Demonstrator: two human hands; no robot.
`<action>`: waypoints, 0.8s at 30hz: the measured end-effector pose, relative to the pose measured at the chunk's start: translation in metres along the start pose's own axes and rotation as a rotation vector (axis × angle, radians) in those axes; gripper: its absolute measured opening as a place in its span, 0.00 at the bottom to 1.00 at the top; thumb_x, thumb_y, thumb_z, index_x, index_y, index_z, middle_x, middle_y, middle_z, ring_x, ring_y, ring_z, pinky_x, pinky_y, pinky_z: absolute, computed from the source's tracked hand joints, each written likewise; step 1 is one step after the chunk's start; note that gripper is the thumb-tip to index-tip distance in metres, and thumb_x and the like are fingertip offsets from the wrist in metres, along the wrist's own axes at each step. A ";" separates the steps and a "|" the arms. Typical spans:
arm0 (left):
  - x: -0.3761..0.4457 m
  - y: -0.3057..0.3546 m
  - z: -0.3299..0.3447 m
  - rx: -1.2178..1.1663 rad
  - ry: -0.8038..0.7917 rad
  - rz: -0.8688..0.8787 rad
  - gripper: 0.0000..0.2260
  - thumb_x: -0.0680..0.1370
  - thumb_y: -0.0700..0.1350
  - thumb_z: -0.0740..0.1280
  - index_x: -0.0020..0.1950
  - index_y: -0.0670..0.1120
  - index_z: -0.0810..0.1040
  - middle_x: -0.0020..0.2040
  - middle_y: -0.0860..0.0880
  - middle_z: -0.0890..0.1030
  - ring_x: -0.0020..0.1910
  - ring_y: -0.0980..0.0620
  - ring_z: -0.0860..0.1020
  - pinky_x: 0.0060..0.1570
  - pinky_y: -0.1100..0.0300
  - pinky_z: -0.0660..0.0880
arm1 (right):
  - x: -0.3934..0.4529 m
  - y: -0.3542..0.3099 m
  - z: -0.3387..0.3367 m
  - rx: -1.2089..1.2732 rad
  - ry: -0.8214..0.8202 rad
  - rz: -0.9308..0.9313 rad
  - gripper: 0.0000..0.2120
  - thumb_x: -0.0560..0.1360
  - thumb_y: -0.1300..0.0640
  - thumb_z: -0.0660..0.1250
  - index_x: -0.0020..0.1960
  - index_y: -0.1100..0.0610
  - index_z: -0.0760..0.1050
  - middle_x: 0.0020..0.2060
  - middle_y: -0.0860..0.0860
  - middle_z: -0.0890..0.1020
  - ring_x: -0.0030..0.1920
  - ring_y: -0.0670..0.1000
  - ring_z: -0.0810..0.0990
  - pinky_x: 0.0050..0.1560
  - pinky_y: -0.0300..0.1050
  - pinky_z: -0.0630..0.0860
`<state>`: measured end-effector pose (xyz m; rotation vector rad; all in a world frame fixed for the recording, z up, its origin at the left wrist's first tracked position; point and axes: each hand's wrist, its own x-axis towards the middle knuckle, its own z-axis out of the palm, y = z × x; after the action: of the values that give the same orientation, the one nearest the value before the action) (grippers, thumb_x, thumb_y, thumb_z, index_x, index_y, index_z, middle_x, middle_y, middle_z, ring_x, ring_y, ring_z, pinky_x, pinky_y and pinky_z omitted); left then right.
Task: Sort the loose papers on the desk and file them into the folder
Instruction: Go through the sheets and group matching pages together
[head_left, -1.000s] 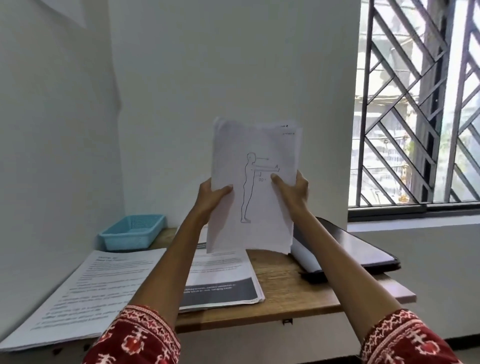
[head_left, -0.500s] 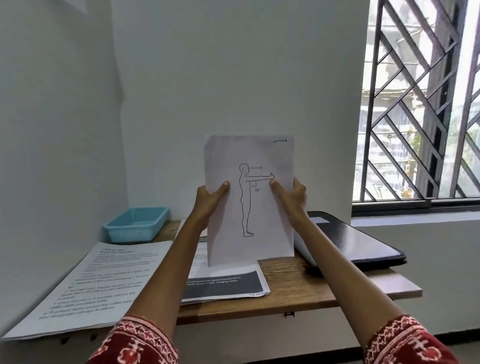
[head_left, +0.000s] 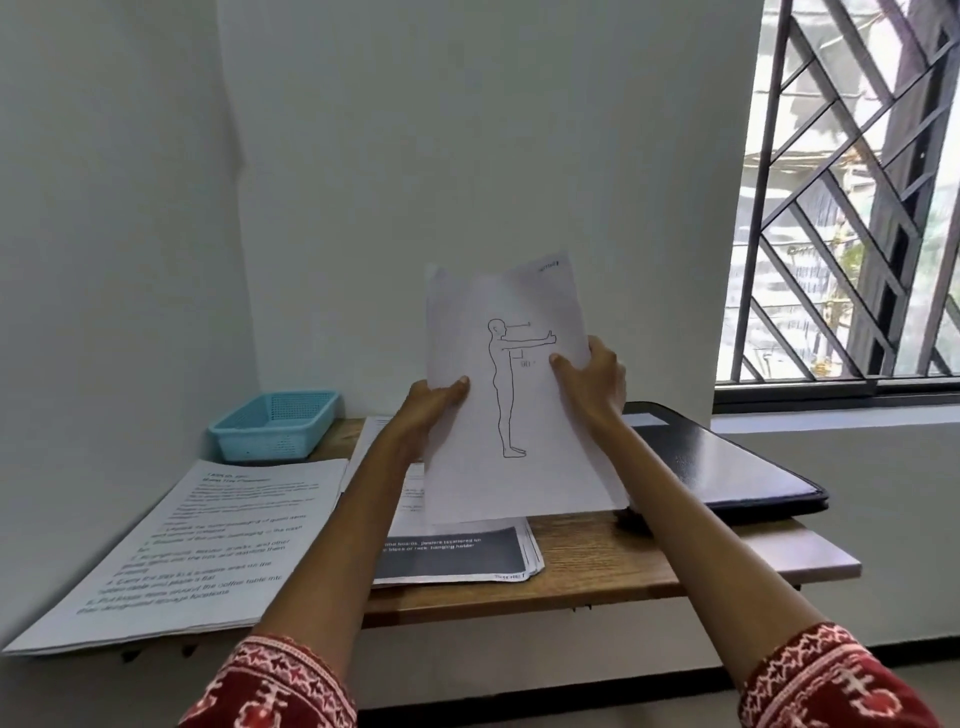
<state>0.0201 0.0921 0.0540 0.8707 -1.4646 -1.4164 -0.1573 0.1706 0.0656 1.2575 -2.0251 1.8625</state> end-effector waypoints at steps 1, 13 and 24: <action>0.000 0.000 -0.001 -0.016 -0.041 -0.050 0.19 0.76 0.45 0.69 0.62 0.38 0.71 0.52 0.42 0.79 0.47 0.44 0.78 0.49 0.52 0.77 | 0.002 0.001 0.002 -0.064 -0.020 0.005 0.15 0.74 0.52 0.67 0.57 0.58 0.75 0.51 0.55 0.81 0.50 0.58 0.79 0.46 0.47 0.74; 0.024 -0.076 -0.020 0.803 -0.018 -0.233 0.21 0.69 0.36 0.75 0.57 0.41 0.68 0.54 0.41 0.75 0.53 0.44 0.75 0.57 0.53 0.75 | -0.028 0.082 0.040 -0.861 -0.516 0.121 0.26 0.75 0.60 0.66 0.69 0.59 0.59 0.64 0.62 0.69 0.65 0.62 0.67 0.60 0.55 0.70; 0.075 -0.083 -0.012 0.759 0.072 -0.166 0.08 0.72 0.38 0.69 0.48 0.38 0.72 0.35 0.45 0.71 0.43 0.45 0.74 0.33 0.62 0.68 | 0.000 0.066 0.084 -0.597 -0.543 -0.048 0.07 0.74 0.61 0.63 0.50 0.59 0.77 0.46 0.52 0.79 0.52 0.55 0.79 0.42 0.40 0.69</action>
<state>-0.0032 0.0096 -0.0198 1.5146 -1.9382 -0.9065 -0.1628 0.0905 -0.0055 1.6925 -2.4898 0.8102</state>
